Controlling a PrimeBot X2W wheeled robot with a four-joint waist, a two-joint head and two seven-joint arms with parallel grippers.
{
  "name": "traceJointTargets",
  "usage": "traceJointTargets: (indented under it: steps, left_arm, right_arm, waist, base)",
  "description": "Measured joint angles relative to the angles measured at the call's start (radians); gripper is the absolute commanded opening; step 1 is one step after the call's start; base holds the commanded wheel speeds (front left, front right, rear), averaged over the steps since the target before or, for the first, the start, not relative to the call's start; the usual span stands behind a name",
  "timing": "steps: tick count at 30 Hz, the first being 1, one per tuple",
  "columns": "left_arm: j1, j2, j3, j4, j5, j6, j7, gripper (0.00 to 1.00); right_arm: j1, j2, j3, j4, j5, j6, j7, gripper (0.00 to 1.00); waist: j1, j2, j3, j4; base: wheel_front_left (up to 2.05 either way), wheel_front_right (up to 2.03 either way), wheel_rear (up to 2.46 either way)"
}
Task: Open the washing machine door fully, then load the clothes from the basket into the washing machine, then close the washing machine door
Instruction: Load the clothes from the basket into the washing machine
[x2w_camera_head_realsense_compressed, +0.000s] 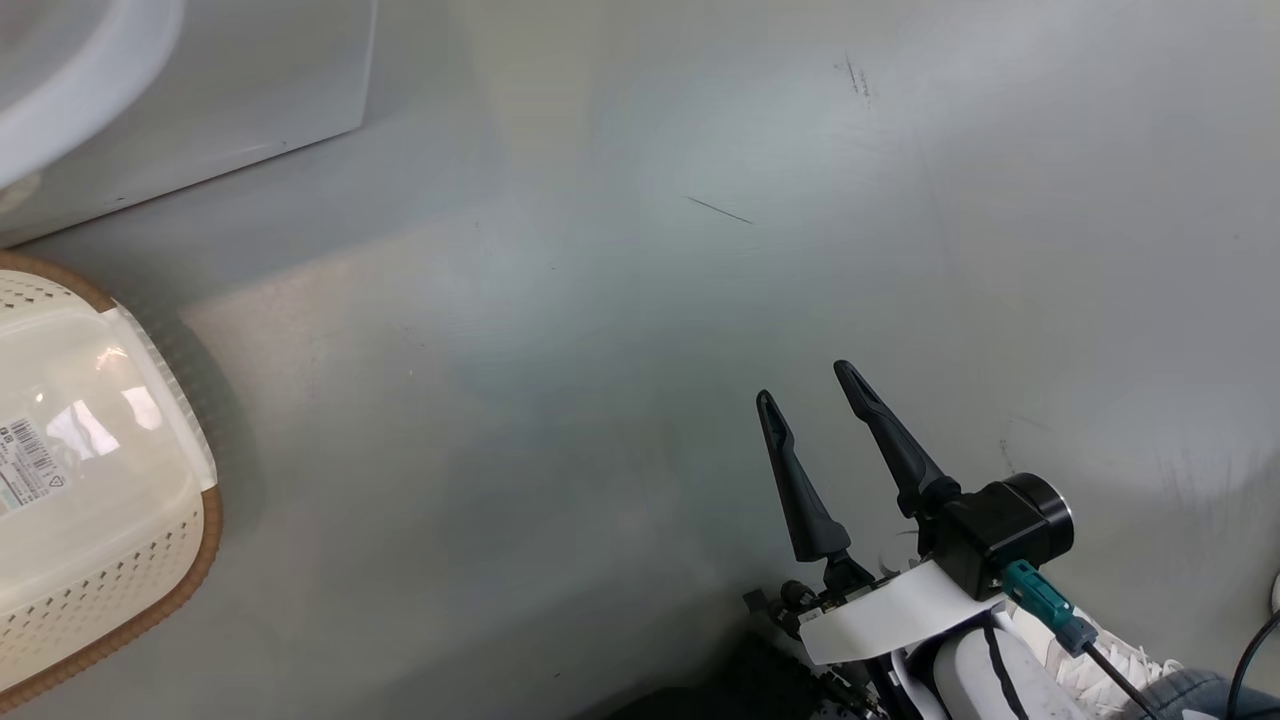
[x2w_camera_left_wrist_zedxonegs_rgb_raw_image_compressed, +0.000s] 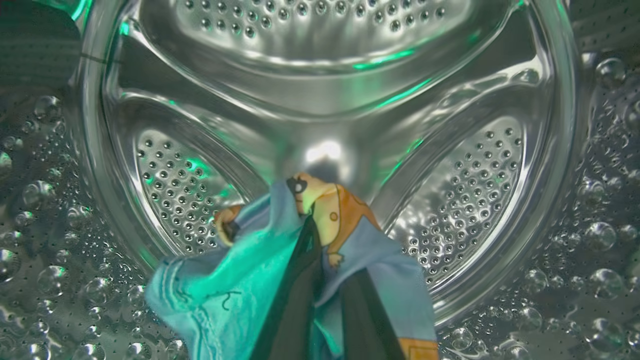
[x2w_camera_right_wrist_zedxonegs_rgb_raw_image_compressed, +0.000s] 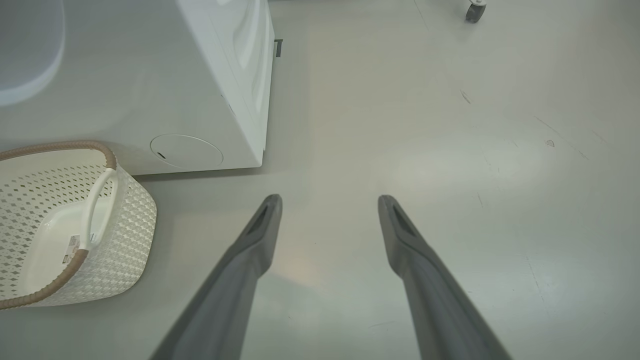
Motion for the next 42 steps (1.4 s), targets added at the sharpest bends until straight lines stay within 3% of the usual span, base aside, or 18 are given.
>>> traceJointTargets:
  steps: [10,11,13,14,19,24,30,37,42]
  left_arm:
    - [-0.001,0.015,-0.065,0.159,0.046,-0.001,0.029,0.00]
    - [-0.001,0.015,-0.067,0.176,0.046,-0.001,0.035,0.15]
    - [-0.001,0.015,-0.069,0.198,0.045,-0.001,0.039,0.67]
    - [-0.001,0.014,-0.072,0.213,0.045,-0.001,0.050,1.00]
    - [0.001,0.001,-0.099,0.295,0.051,0.000,0.110,1.00]
    - [0.008,-0.056,-0.100,0.346,0.044,0.009,0.120,1.00]
    - [0.062,-0.095,-0.093,0.412,0.037,0.026,0.100,1.00]
    - [0.124,-0.196,-0.082,0.454,-0.010,0.026,0.047,1.00]
    - [0.176,-0.233,-0.074,0.481,-0.027,0.026,0.017,1.00]
  right_arm:
    - [0.000,0.000,-0.002,-0.002,0.001,-0.001,0.000,1.00]
    - [0.000,0.000,-0.002,-0.002,0.001,-0.001,0.000,1.00]
    - [0.000,0.000,-0.003,-0.001,0.001,-0.001,0.000,1.00]
    - [0.000,0.000,-0.006,-0.001,0.001,-0.001,0.000,1.00]
    - [0.000,0.001,-0.022,0.000,0.001,-0.003,0.000,1.00]
    - [-0.001,0.000,-0.040,0.011,0.000,-0.008,0.000,1.00]
    - [-0.010,0.000,-0.051,0.029,-0.007,0.002,0.000,1.00]
    - [-0.022,-0.001,-0.069,0.067,-0.025,0.022,0.000,1.00]
    - [-0.022,-0.001,-0.073,0.085,-0.026,0.038,0.000,1.00]
  waist:
    - [0.0000,0.0000,-0.004,-0.001]
    - [0.0000,0.0000,-0.007,-0.001]
    - [0.0000,0.0000,-0.014,0.001]
    - [0.0000,0.0000,-0.017,0.002]
    - [0.0000,0.0000,-0.032,0.013]
    - [0.0000,0.0000,-0.054,0.035]
    - [0.0000,0.0000,-0.101,0.063]
    - [0.0000,0.0000,-0.171,0.101]
    - [0.0000,0.0000,-0.216,0.124]
  base:
    - [0.00,0.00,0.00]
    - [0.00,0.00,0.00]
    - [0.00,0.00,0.00]
    - [0.00,0.00,0.00]
    - [0.00,0.00,0.00]
    - [0.00,0.00,0.00]
    - [0.00,0.00,0.00]
    - [0.00,0.00,0.00]
    - [0.00,0.00,0.00]
